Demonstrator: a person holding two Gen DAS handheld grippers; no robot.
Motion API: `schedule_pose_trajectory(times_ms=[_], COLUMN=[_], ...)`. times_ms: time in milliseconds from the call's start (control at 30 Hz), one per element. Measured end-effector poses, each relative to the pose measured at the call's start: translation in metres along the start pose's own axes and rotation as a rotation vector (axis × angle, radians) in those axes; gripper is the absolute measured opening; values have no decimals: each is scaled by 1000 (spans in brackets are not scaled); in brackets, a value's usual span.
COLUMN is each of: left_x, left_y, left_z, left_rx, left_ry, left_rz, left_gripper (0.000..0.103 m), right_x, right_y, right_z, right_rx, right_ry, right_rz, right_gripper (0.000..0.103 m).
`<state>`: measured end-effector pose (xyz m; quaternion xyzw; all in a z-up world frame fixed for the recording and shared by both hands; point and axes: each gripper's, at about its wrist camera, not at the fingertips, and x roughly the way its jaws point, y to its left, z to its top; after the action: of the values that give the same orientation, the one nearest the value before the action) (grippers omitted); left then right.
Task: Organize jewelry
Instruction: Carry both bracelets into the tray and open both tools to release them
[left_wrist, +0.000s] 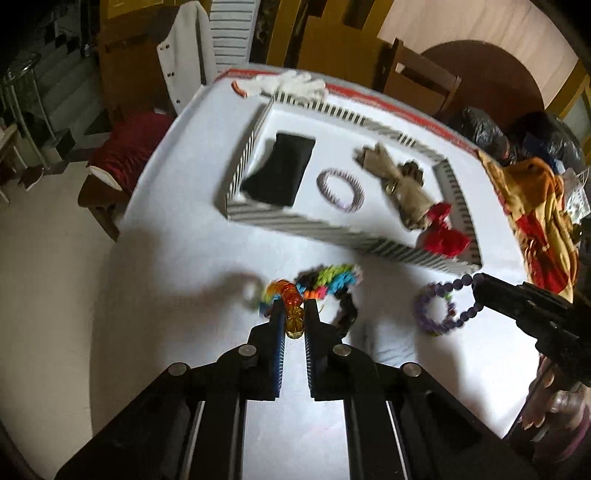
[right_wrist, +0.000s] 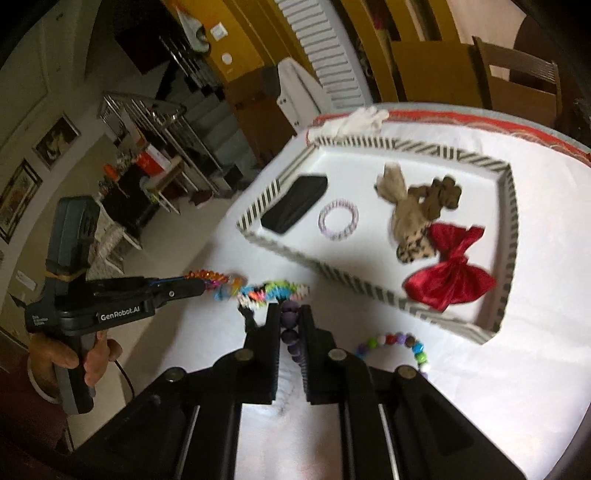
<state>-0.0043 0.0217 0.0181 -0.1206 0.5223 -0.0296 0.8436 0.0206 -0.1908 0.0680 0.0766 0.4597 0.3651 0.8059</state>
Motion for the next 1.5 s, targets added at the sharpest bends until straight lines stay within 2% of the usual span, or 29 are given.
schedule_pose_trajectory(times_ms=[267,500,733,1200,1300,1400,1500], left_x=[-29,-23,18,111,129,146,157], left_y=[-15,-30,-46,-68,-62,-51,-39], left_z=[39,87,135,196,203,206,206], left_rx=[10,22,53,78,66,46,34], left_ry=[-77,-118,-91,-8,15,41,58], left_rz=[3,-2,9,-27,4,38,62], left_gripper=[17,17,17,17,17,17,17], right_x=[-21,-14,12,77,89,99,104], right_y=[-8,-20,-30,-43,-53,-67,-76], right_z=[27,49,66,78,76,72,70], right_rx=[15,42,70,133,153,172,179], right_ry=[-56,-60,-43,54,73,90,104], right_rz=[0,-17,-39,-6,-39,-128,-172], right_gripper=[10,10,10,10,10,10,10])
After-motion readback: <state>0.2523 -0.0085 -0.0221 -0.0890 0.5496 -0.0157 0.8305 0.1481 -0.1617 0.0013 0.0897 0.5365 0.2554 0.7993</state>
